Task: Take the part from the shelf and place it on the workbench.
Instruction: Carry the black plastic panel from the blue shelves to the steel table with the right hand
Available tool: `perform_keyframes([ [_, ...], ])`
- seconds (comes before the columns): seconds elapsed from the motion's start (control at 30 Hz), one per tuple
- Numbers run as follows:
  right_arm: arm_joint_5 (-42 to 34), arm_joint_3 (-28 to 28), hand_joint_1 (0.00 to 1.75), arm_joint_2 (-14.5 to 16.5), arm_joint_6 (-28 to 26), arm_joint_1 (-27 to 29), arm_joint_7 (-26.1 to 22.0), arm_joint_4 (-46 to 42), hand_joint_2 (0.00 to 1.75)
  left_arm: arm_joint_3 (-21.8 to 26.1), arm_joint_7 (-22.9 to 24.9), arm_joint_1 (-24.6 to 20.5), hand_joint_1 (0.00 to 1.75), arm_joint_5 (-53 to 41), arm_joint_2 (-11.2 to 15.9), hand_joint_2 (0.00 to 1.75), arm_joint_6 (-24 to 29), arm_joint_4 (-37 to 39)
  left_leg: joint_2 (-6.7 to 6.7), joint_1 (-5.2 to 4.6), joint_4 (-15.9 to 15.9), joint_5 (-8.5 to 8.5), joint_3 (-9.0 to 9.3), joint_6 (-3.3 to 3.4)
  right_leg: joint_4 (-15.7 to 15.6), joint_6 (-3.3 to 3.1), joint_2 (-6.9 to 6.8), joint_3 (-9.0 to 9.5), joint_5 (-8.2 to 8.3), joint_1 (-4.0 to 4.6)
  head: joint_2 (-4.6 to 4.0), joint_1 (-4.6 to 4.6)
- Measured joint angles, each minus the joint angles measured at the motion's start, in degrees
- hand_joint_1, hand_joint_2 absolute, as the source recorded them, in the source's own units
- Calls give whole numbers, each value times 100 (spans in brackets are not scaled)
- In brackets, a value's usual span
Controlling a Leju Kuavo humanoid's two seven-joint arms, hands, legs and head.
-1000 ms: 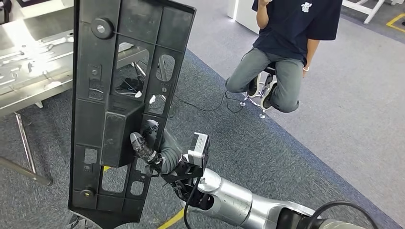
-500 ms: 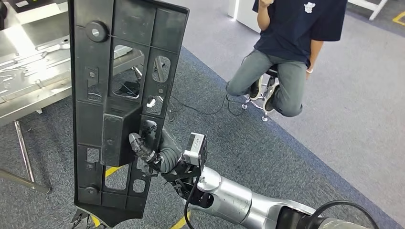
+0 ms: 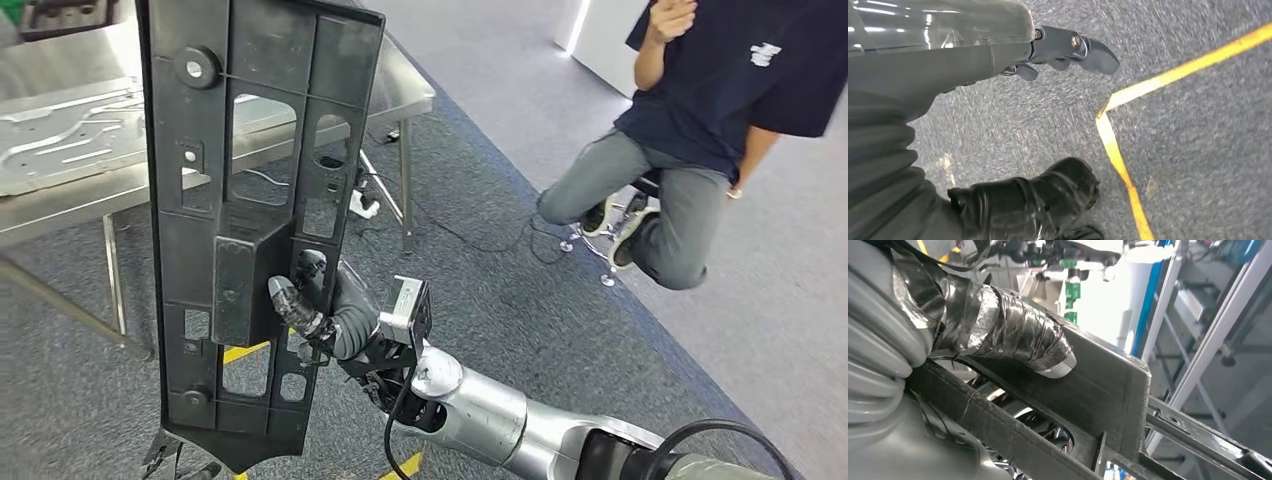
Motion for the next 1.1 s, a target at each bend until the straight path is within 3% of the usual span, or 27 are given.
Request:
perform_keyframes([
  [0.07, 0, 0, 175, -4, -1, -4, 0, 12, 175, 0, 5, -3, 0, 3, 4, 175, 1, 0, -98, 3, 47, -27, -44, -59, -209, -38, 112, 100, 21, -6, 1, -1],
  [0.13, 0, 0, 175, -5, -1, -11, -1, 19, 175, 0, 10, 13, 0, 4, 23, 175, 0, 2, -155, 13, 42, -26, -70, -113, -239, -110, 11, 134, 32, 5, 1, -1],
  [0.2, -1, 0, 175, -1, 0, -19, -3, 21, 175, 0, 12, 25, 0, 4, 34, 175, -2, 4, 29, 7, 223, -134, -153, -175, -280, -184, -96, 194, 34, -10, 0, -19],
  [0.27, -22, 0, 175, -1, 7, -20, -14, 25, 175, 0, 11, 16, 0, 4, 21, 175, -7, 4, 319, 22, 801, -412, -422, -238, -301, -233, -192, 247, 12, -3, -1, -37],
  [0.33, -97, 0, 175, -1, 37, -11, -46, 36, 175, 0, 9, 21, 0, 4, 12, 175, -13, 4, 435, 61, 1435, -630, -749, -279, -300, -249, -264, 267, -15, 10, -1, -37],
  [0.37, -143, 0, 175, -1, 59, -5, -65, 45, 175, 0, 8, 30, 0, 4, 11, 175, -14, 4, 452, 72, 1532, -612, -807, -286, -299, -249, -290, 274, -29, 12, -1, -37],
  [0.4, -181, -1, 175, -1, 79, 0, -81, 55, 175, 0, 6, 37, 0, 3, 11, 175, -15, 4, 459, 77, 1414, -498, -752, -283, -298, -245, -307, 286, -42, 11, -1, -37],
  [0.47, -216, -2, 175, -1, 102, 1, -97, 65, 175, 0, 2, 30, 0, -2, 14, 175, -15, 4, 473, 77, 696, -142, -382, -249, -299, -228, -332, 328, -74, 10, -1, -37],
  [0.5, -220, -3, 175, -1, 104, -1, -102, 66, 175, 0, -3, 15, 0, -5, 15, 175, -15, 4, 488, 57, 344, -46, -179, -225, -307, -209, -343, 345, -87, 18, -1, -37],
  [0.57, -219, -8, 175, 1, 105, -4, -107, 67, 175, 0, -12, -12, 0, -9, 17, 175, -15, 4, 502, 8, -12, -36, 15, -177, -338, -155, -363, 373, -95, 22, -1, -36],
  [0.7, -219, -24, 175, -1, 108, 6, -111, 67, 175, 0, -20, -9, 0, -9, 13, 175, -16, 4, 456, -3, -164, -129, 194, -14, -150, -24, -352, 359, -85, 13, 0, -31],
  [0.77, -219, -34, 175, -2, 114, -3, -117, 67, 175, 0, -22, -23, 0, -10, 8, 175, -16, 4, 452, 5, -201, -155, 321, 50, 327, -1, -302, 91, -295, 12, -1, -26],
  [0.83, -219, -44, 175, -5, 116, 11, -122, 73, 175, 0, -21, -32, 0, -11, 9, 175, -16, 5, 436, -8, -192, -197, 370, 82, 974, 16, -268, -342, -533, 14, -1, -25],
  [0.9, -219, -50, 175, -8, 114, 39, -124, 84, 175, 0, -19, -19, 0, -11, 9, 175, -24, 5, 397, -10, -171, -256, 412, 74, 1145, 36, -263, -585, -501, 2, -1, -24],
  [1.0, -219, -55, 175, -8, 115, 44, -125, 94, 175, 0, -18, -8, 0, -13, -1, 175, -50, 4, 342, 8, -84, -404, 507, 8, 190, 61, -250, -310, 117, -26, -1, -25],
  [1.07, -219, -59, 175, -8, 120, 45, -130, 101, 175, 0, -13, -17, 0, -14, -1, 175, -63, 5, 323, 8, -30, -498, 516, -59, -251, 4, -226, -140, 278, -8, -1, -28],
  [1.1, -220, -63, 175, -8, 124, 46, -134, 106, 175, 0, -10, -20, 0, -15, 2, 175, -69, 5, 319, 8, -12, -523, 517, -94, -288, -45, -217, -120, 228, 9, -1, -28],
])
